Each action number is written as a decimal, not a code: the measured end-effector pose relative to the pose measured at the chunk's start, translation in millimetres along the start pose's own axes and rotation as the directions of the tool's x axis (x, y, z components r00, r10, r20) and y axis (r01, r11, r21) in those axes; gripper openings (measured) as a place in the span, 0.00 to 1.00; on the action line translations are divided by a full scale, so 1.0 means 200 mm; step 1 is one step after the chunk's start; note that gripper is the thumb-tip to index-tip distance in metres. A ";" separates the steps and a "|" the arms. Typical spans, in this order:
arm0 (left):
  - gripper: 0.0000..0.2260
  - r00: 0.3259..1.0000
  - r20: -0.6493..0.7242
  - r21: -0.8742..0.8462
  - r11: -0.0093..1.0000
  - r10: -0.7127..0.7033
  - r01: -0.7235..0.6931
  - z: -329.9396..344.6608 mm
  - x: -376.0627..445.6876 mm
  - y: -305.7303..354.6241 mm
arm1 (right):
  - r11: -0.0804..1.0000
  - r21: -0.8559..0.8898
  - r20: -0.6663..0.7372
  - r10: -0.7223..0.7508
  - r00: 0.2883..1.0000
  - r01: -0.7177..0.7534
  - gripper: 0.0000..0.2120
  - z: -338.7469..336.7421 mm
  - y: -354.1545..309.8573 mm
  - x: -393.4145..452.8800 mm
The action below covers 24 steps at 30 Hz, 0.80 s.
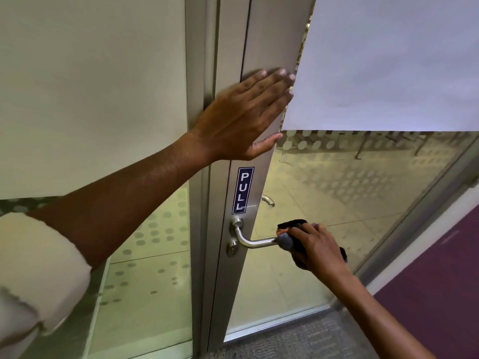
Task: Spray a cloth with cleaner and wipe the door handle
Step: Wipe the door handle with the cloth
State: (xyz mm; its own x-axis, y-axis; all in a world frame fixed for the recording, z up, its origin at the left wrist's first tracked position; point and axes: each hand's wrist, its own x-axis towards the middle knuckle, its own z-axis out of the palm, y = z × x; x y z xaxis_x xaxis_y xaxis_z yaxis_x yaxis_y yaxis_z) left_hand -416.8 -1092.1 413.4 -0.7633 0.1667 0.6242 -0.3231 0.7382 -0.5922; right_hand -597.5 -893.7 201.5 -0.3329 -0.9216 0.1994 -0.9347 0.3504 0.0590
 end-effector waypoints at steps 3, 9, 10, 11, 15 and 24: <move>0.33 1.000 0.005 0.001 1.000 0.000 0.000 0.00 0.00 0.00 | 0.982 0.089 0.045 0.164 0.986 -0.167 0.12 0.01 0.11 -0.08; 0.32 0.999 0.041 -0.008 1.000 -0.018 0.018 -0.03 0.00 0.00 | 0.775 0.583 -0.019 0.316 0.949 -0.246 0.08 -0.07 0.18 -0.26; 0.32 0.999 0.042 -0.029 0.999 -0.026 0.027 -0.04 0.00 0.01 | 0.687 0.685 -0.026 0.356 0.934 -0.243 0.10 -0.10 0.17 -0.28; 0.31 0.998 0.040 -0.062 0.997 -0.048 0.050 -0.05 0.00 0.02 | 0.593 0.772 -0.032 0.397 0.917 -0.230 0.10 -0.13 0.16 -0.31; 0.31 0.980 0.053 -0.230 0.952 -0.194 0.201 -0.08 -0.03 0.12 | 0.284 0.954 -0.057 0.472 0.880 -0.091 0.08 -0.25 0.15 -0.35; 0.30 0.896 0.241 -0.360 0.823 -0.373 0.440 -0.16 -0.20 0.61 | 0.027 0.994 -0.106 0.469 0.877 0.106 0.11 -0.42 0.27 -0.46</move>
State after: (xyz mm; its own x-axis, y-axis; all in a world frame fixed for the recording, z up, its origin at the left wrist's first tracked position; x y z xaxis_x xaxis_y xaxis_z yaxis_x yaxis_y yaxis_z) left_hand -407.2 -987.6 333.1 -0.6983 -0.2839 0.6571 -0.3999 0.9161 -0.0293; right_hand -607.6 -775.9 268.6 -0.7173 -0.6257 0.3065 -0.1843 -0.2538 -0.9495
